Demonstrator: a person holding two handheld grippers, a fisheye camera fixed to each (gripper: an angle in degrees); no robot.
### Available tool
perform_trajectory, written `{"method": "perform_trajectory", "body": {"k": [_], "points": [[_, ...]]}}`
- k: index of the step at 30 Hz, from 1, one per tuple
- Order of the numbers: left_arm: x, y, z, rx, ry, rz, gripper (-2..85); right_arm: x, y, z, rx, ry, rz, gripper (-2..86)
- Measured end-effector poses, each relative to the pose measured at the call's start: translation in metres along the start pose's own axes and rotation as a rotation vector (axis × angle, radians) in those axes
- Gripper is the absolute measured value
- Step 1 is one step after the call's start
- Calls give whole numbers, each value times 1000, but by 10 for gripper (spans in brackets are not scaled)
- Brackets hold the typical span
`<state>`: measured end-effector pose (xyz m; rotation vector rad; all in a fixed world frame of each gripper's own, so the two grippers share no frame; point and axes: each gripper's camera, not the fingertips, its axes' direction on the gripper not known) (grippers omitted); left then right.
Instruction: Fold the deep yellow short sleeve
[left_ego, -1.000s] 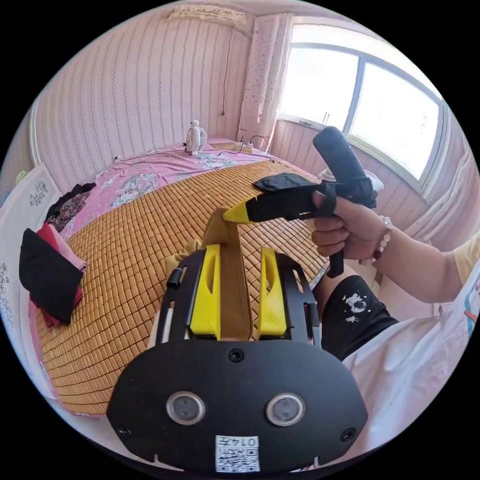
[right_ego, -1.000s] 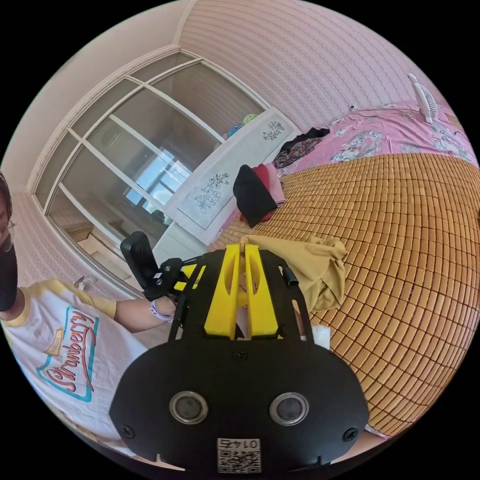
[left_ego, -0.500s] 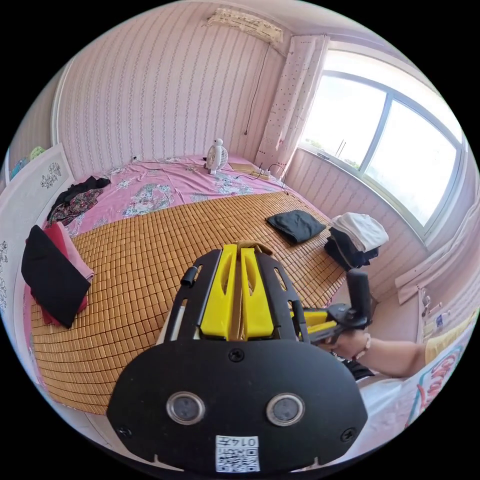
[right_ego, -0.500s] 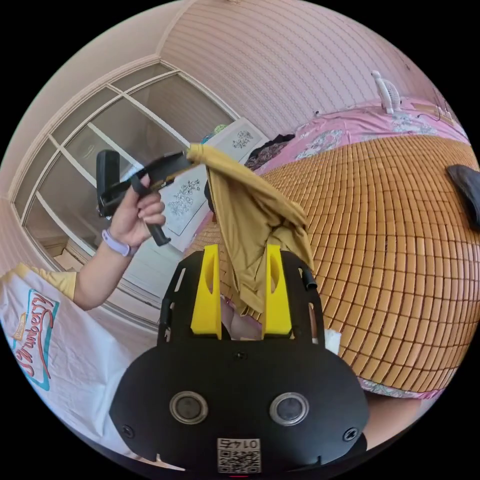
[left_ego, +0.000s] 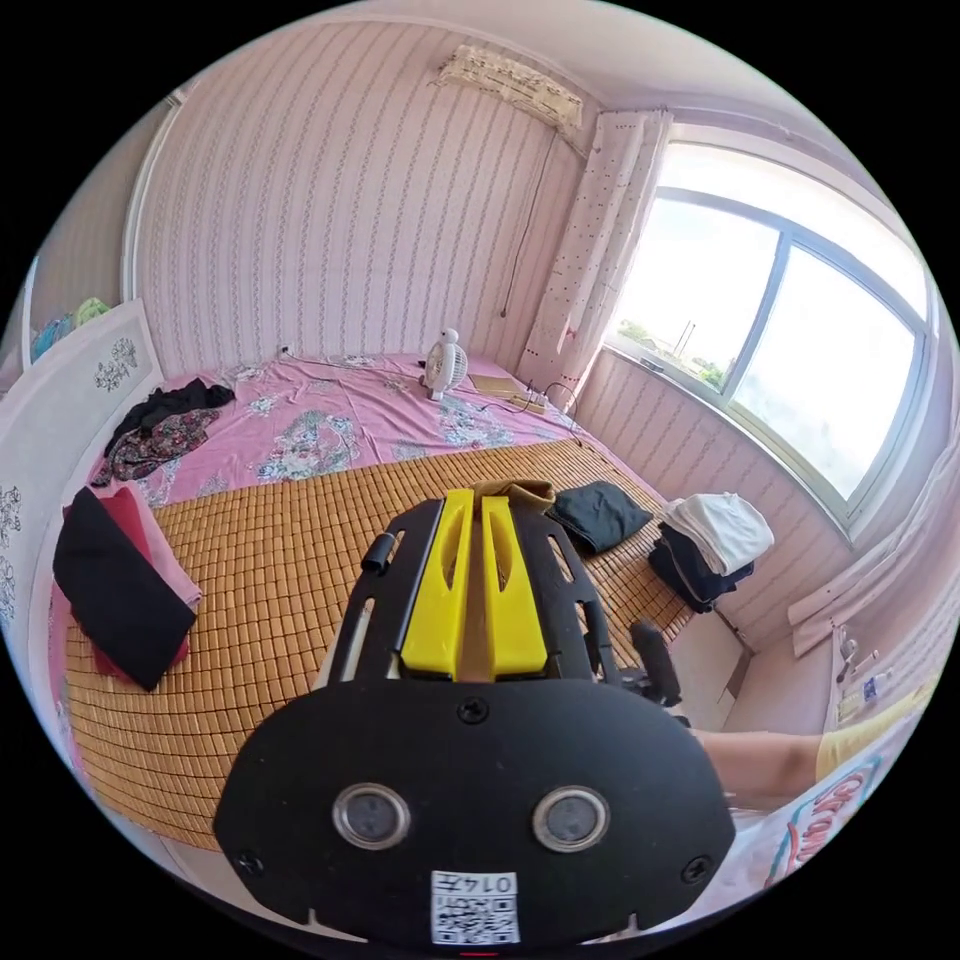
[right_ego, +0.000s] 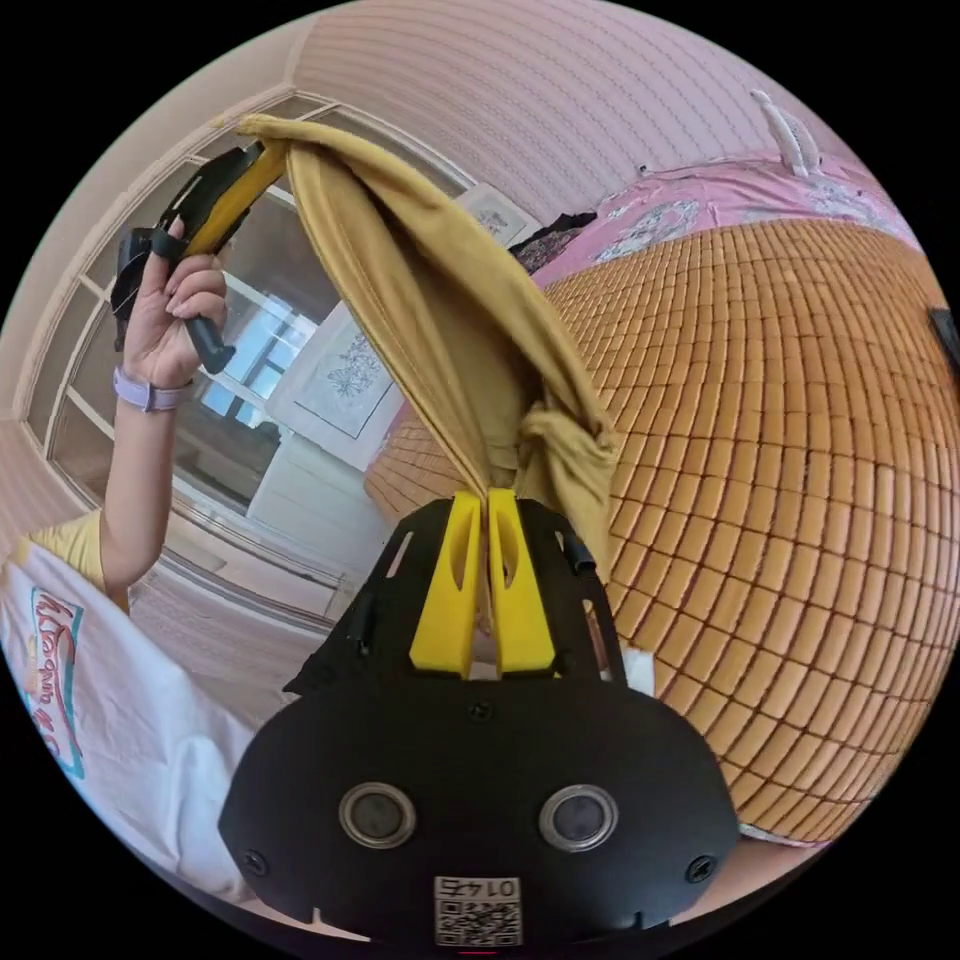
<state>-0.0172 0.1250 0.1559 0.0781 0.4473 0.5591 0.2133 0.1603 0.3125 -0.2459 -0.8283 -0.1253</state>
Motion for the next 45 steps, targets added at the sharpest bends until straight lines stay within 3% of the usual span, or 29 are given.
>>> {"method": "perform_trajectory", "body": {"k": [3, 7, 12, 16, 21, 26, 28, 32, 39, 45], "points": [[-42, -29, -20, 71, -47, -80, -10, -6, -65, -73, 104, 103, -73, 6], [-85, -83, -63, 281, 76, -225, -10, -72, -170, -179, 254, 310, -288, 3], [-81, -134, -112, 509, 155, -111, -10, -159, -210, -269, 490, 417, -461, 2], [-75, -116, -122, 555, 244, 5, -10, -181, -175, -278, 517, 482, -527, 2], [-96, -12, -74, 332, 347, -24, -10, -126, -84, -207, 338, 487, -464, 3], [-128, 158, 18, -45, 281, -341, -9, -33, 13, -101, 96, 346, -177, 5], [-137, 199, 47, -185, 268, -451, -7, -1, 50, -58, -45, 375, -35, 5], [-152, 246, 86, -431, 239, -528, 7, 22, 79, -43, -123, 413, 126, 9], [-175, 246, 66, -412, 121, -562, 43, 39, 82, -54, -93, 416, 280, 65], [-194, 251, 48, -393, -10, -591, 46, 45, 67, -24, -204, 325, 323, 85]]}}
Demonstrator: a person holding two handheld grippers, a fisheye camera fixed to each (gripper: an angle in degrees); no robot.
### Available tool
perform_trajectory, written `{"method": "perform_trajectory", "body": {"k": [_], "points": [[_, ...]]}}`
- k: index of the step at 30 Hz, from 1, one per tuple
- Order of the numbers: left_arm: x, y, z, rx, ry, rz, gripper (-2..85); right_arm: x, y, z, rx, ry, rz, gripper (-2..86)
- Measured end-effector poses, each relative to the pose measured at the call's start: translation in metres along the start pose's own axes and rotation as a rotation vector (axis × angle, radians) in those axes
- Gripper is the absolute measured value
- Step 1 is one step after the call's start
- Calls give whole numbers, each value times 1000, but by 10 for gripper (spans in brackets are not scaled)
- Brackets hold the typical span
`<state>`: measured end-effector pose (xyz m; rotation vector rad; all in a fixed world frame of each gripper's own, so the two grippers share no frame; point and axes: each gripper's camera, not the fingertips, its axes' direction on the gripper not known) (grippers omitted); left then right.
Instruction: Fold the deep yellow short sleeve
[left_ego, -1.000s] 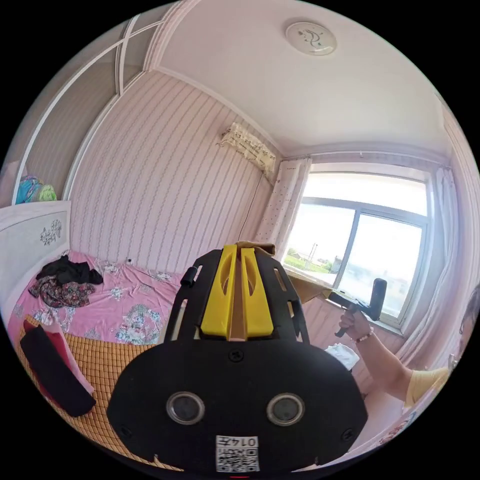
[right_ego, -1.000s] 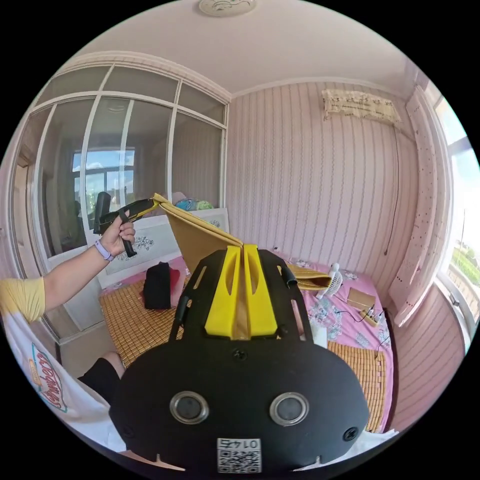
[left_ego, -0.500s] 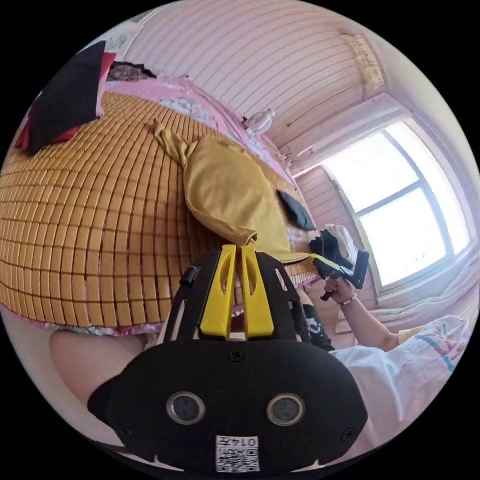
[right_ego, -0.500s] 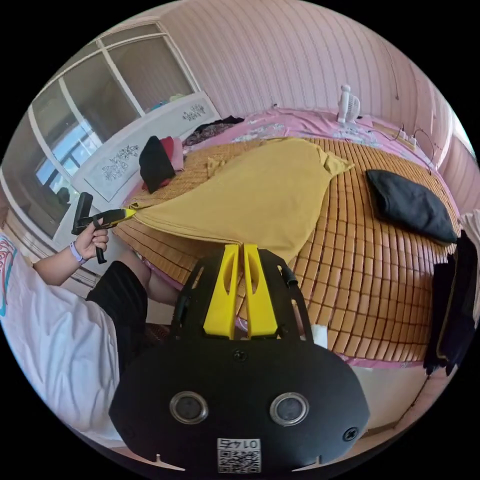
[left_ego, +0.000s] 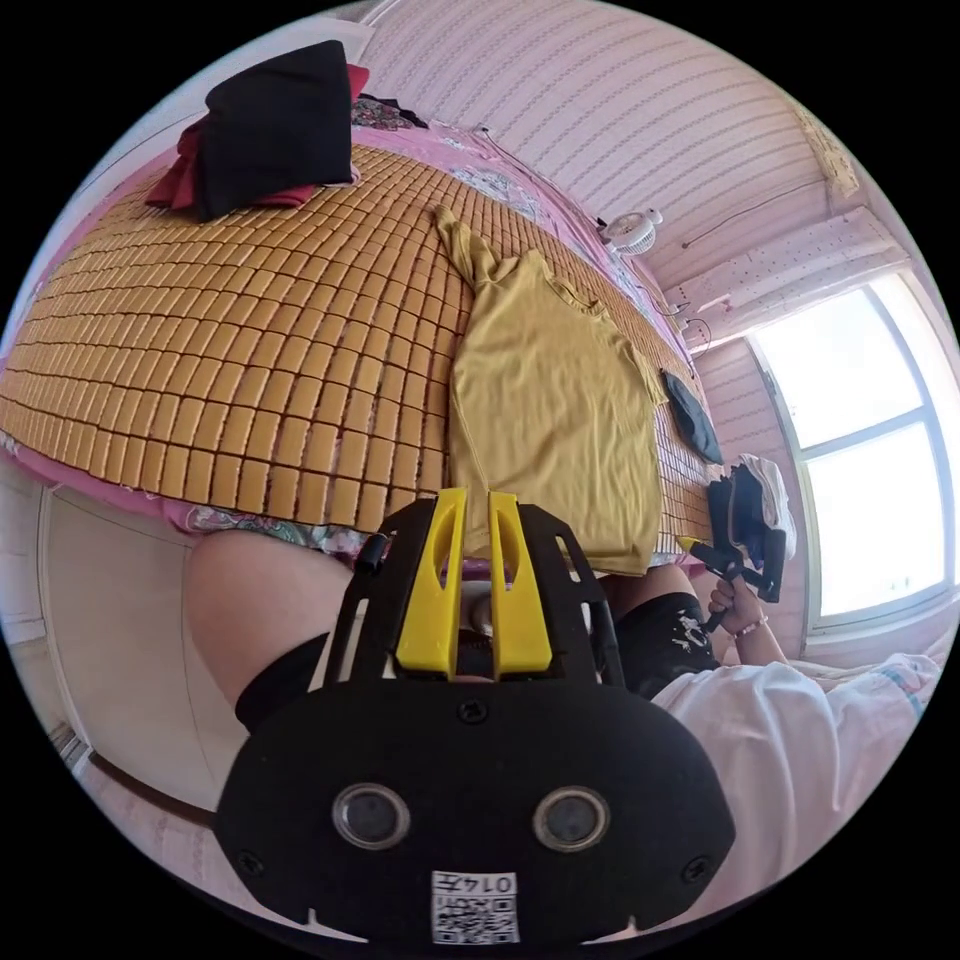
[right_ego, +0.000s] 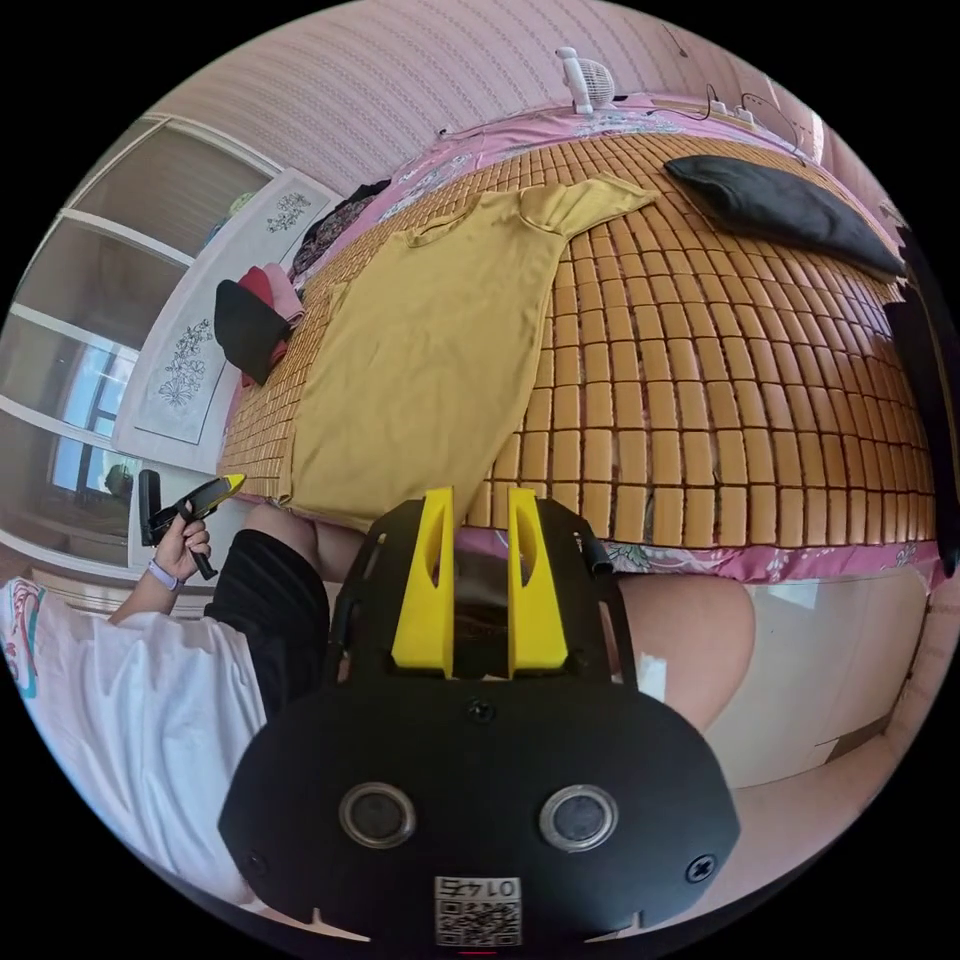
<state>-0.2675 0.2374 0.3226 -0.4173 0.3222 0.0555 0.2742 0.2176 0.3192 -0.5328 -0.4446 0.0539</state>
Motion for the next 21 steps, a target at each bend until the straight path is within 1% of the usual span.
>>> {"method": "perform_trajectory", "body": {"k": [3, 6, 8, 9, 10, 11, 13, 15, 17, 19, 21], "points": [[-3, -5, 3, 0, -59, 7, 53, -8, -14, 10, -13, -4, -5, 95], [10, -17, 22, -55, -85, 77, 89, -13, -28, 23, -18, 16, 3, 93], [31, -27, 49, -146, -166, 199, 106, -15, -36, 30, -30, 35, 9, 79], [36, -29, 56, -173, -183, 228, 110, -15, -40, 34, -37, 59, 22, 60], [45, -33, 72, -239, -234, 280, 114, -15, -44, 34, -41, 74, 28, 35], [51, -36, 87, -318, -327, 309, 115, -15, -46, 33, -48, 72, 23, 30], [58, -39, 95, -348, -389, 364, 108, -19, -61, 18, -42, 49, -4, 15], [55, -42, 95, -355, -383, 361, 95, -25, -79, 0, -3, 27, -14, 11], [43, -44, 77, -245, -322, 298, 25, -39, -102, -14, 64, -61, -51, 12], [30, -47, 66, -201, -243, 220, 8, -64, -128, -20, 130, -147, -133, 18], [17, -50, 59, -174, -185, 156, 2, -72, -141, -19, 143, -139, -158, 31]]}}
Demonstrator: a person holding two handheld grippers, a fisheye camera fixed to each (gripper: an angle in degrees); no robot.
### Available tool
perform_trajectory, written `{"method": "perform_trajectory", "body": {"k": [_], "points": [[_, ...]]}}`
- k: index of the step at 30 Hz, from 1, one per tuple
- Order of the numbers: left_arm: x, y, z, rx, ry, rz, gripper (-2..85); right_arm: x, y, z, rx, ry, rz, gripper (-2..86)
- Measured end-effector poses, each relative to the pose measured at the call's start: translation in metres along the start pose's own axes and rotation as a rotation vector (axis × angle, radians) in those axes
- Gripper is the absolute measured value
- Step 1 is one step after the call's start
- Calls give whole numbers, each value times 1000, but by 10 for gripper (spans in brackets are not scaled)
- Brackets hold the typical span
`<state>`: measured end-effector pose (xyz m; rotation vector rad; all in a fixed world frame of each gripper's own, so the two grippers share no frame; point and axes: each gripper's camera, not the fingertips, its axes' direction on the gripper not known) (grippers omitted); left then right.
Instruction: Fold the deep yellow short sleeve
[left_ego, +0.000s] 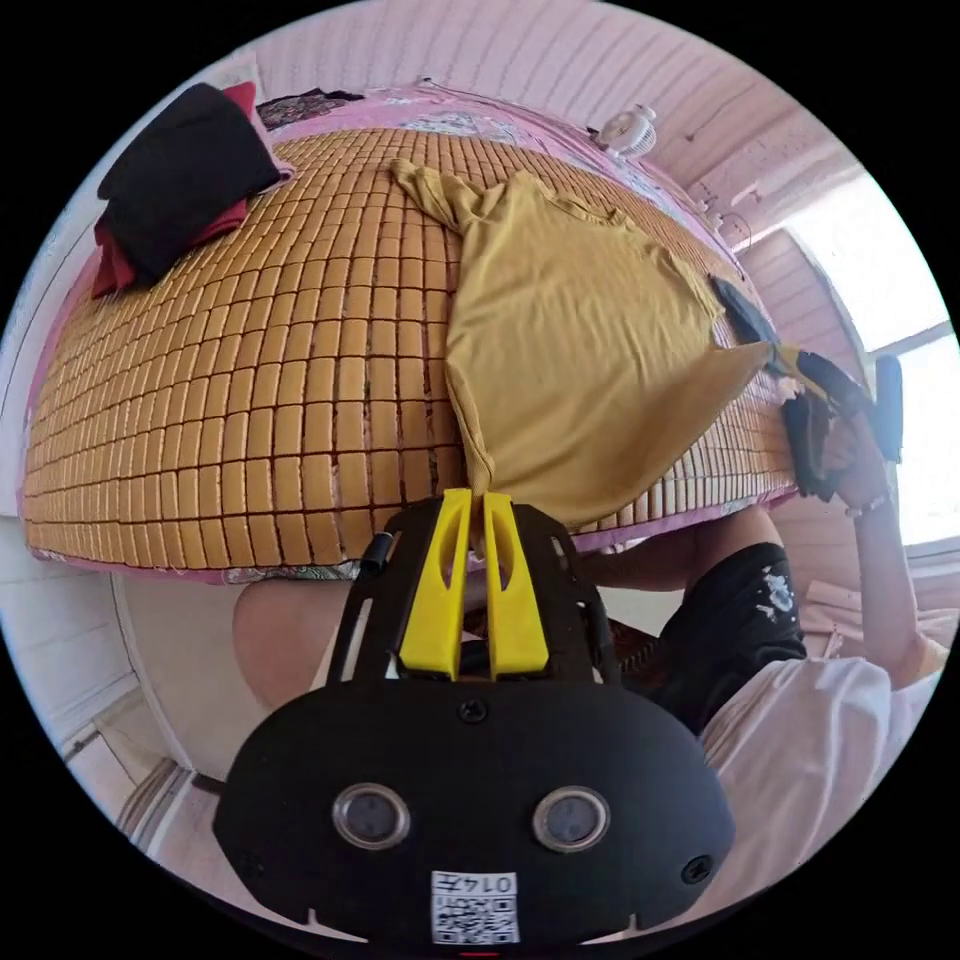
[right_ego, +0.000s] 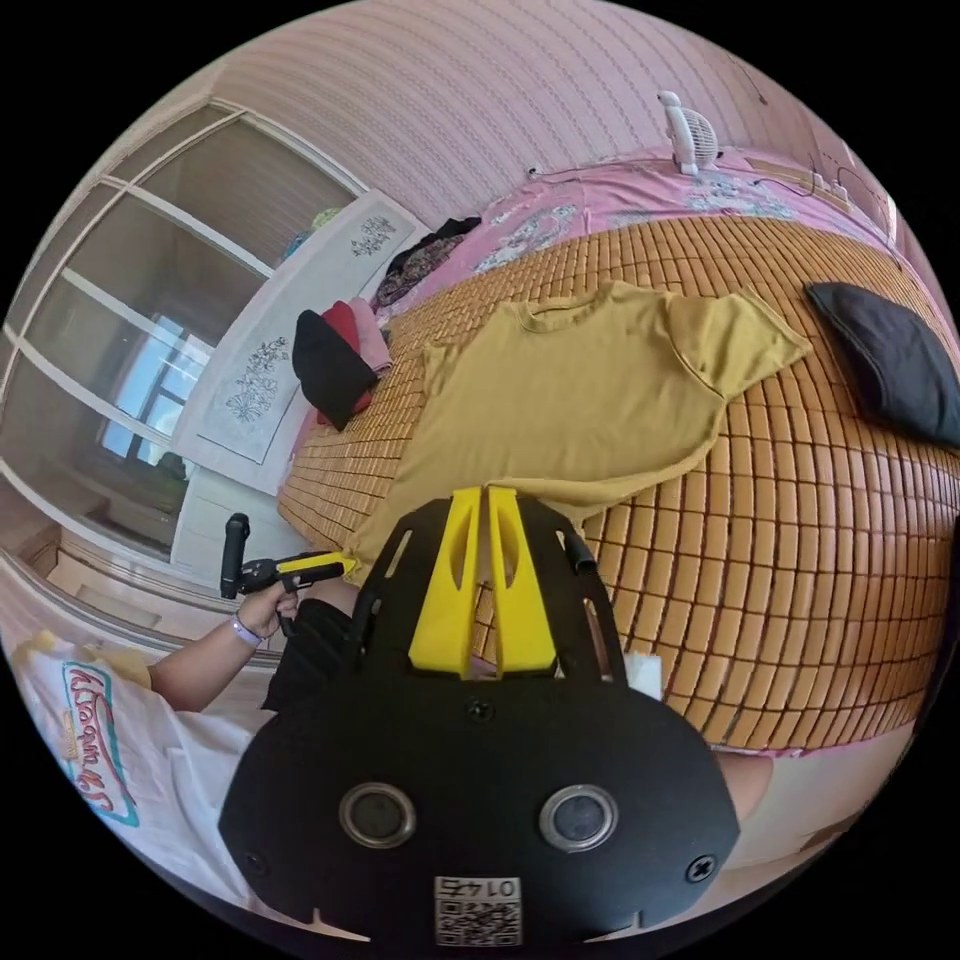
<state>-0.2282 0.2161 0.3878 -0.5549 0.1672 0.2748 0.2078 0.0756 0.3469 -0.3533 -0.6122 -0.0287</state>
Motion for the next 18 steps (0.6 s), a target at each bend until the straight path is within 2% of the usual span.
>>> {"method": "perform_trajectory", "body": {"k": [3, 9, 15, 18], "points": [[-15, 0, -1, 24, 20, -46, -3, 7, 0, 9, -34, 89, 18, 62], [-23, -3, 10, -1, 12, -42, -3, 29, 22, 40, -116, 147, 103, 74], [-26, -4, 17, -21, 14, -40, -4, 13, -12, 77, -95, 233, 37, 98], [-31, -3, 17, -13, 31, -56, -4, 11, -29, 104, -184, 263, 7, 99]]}}
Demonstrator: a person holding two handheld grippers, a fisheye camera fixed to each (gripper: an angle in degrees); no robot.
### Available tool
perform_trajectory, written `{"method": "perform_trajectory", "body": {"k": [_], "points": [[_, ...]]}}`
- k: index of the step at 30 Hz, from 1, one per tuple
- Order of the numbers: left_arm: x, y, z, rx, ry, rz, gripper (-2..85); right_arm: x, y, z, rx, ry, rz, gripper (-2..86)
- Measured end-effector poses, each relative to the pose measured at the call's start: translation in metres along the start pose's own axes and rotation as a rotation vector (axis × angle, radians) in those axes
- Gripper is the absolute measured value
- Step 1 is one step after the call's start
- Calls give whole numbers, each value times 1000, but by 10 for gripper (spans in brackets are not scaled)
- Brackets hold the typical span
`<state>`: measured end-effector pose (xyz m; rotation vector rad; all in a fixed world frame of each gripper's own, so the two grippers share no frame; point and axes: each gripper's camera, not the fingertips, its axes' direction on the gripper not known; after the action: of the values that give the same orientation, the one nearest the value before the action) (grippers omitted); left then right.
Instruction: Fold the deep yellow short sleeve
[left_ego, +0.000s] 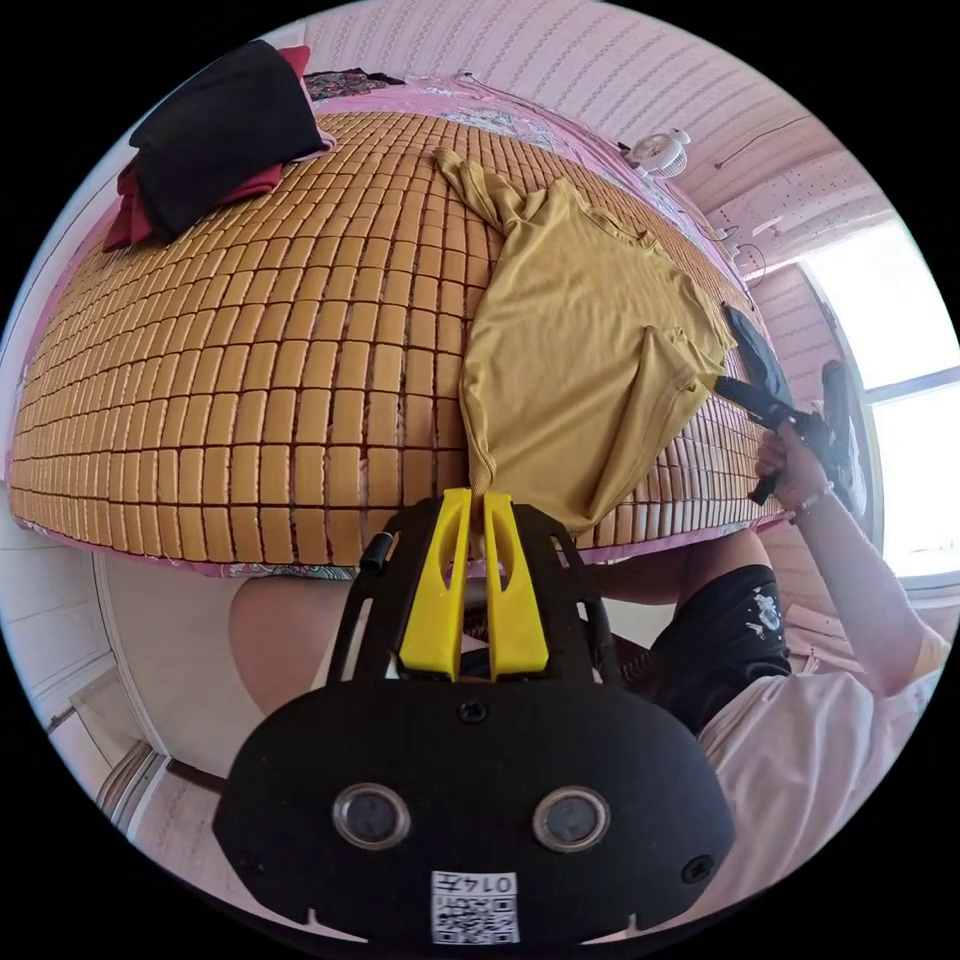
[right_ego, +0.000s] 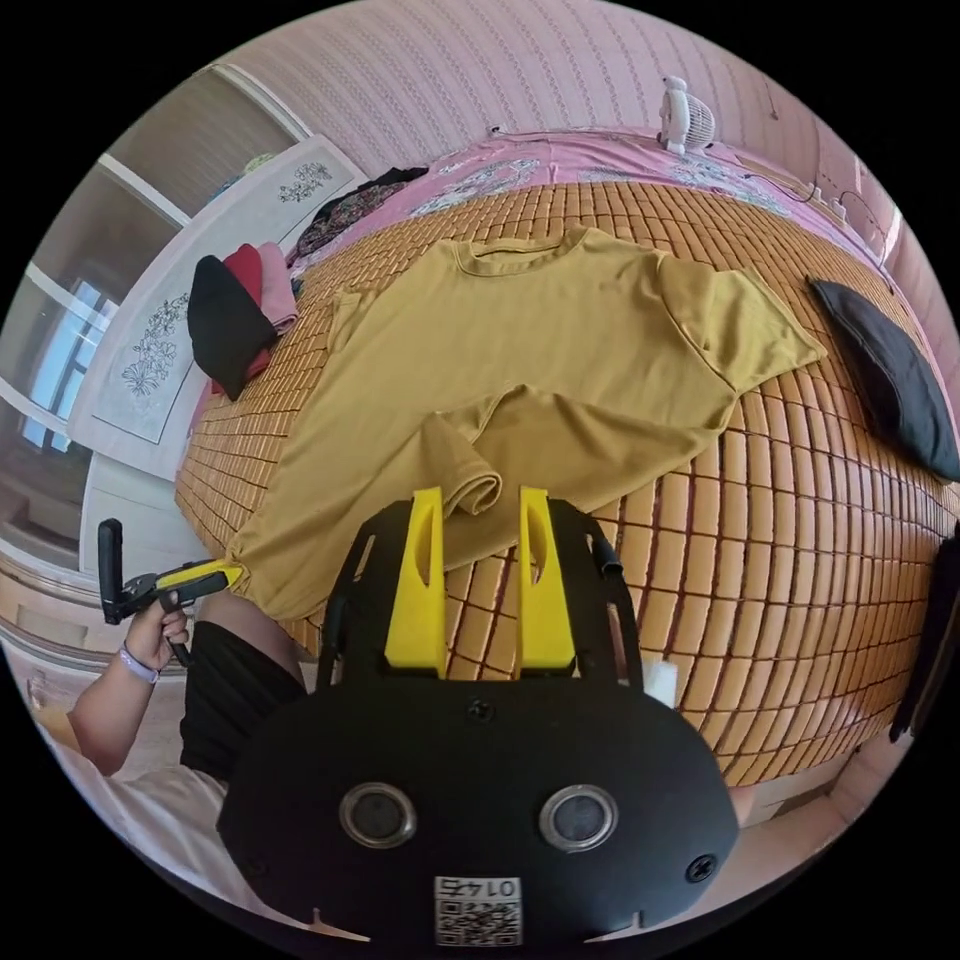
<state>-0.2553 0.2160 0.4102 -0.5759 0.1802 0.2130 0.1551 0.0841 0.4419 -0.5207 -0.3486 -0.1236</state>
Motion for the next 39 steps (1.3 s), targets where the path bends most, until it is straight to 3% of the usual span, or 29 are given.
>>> {"method": "perform_trajectory", "body": {"k": [3, 7, 11, 15, 18, 21, 39], "points": [[-5, 0, -2, 7, 13, -5, -4, -6, -5, 5, -42, 25, -88, 39], [-6, 3, -12, 58, 49, 35, -5, 4, 24, -59, 141, -31, -165, 8], [5, 12, -28, 117, 218, 140, -6, 20, 84, -122, 251, 36, -228, 4], [18, 24, -24, 93, 332, 174, -6, 51, 156, -128, 123, 180, -144, 9], [23, 31, -13, 47, 296, 157, -4, 75, 184, -114, 23, 153, -19, 33], [22, 35, -9, 22, 291, 122, -4, 82, 187, -111, 46, 114, 44, 58], [-11, 63, -37, 10, 48, -85, 28, 91, 154, -54, -239, 33, 84, 99]]}}
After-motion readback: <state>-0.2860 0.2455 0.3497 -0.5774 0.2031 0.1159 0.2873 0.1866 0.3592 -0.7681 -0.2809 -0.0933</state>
